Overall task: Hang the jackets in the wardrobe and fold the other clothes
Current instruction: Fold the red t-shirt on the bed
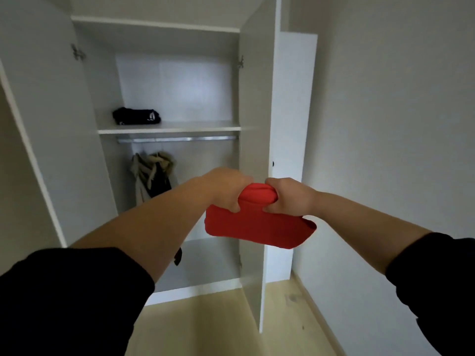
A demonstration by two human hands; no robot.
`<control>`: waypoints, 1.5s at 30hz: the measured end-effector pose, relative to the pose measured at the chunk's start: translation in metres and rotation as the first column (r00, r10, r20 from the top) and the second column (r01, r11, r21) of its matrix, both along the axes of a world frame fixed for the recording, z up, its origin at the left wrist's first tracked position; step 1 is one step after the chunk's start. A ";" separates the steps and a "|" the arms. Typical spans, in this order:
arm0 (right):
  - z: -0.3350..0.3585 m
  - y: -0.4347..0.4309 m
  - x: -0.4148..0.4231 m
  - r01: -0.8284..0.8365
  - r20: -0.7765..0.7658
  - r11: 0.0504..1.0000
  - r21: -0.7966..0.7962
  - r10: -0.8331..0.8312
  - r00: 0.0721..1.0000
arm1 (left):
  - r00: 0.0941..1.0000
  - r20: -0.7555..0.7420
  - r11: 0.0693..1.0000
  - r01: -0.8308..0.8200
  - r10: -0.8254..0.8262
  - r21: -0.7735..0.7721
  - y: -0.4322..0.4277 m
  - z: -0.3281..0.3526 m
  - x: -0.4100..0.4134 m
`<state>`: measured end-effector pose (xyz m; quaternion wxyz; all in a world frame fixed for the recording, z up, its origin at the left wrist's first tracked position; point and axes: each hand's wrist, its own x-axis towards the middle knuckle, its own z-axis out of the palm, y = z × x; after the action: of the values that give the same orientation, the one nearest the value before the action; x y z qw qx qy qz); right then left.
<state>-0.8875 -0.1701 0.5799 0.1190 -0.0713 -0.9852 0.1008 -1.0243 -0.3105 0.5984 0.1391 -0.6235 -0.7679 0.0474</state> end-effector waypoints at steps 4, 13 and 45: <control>0.010 0.000 -0.066 -0.027 0.023 0.995 0.099 0.024 0.999 | 0.998 -0.036 0.997 -0.051 0.053 0.064 -0.015 -0.002 -0.055; 0.026 0.044 -0.278 -0.108 -0.049 0.958 0.266 0.125 0.991 | 0.975 -0.119 0.975 -0.172 0.189 0.143 0.004 0.013 -0.244; 0.064 0.061 -0.956 -0.335 0.033 0.931 0.143 0.334 0.942 | 0.725 0.009 0.724 -0.688 0.689 0.046 -0.010 0.065 -0.888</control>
<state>-1.8432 -0.1091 0.6444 0.1011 0.1060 -0.9881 0.0466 -1.9126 -0.3203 0.6634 0.1293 -0.2907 -0.9446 0.0807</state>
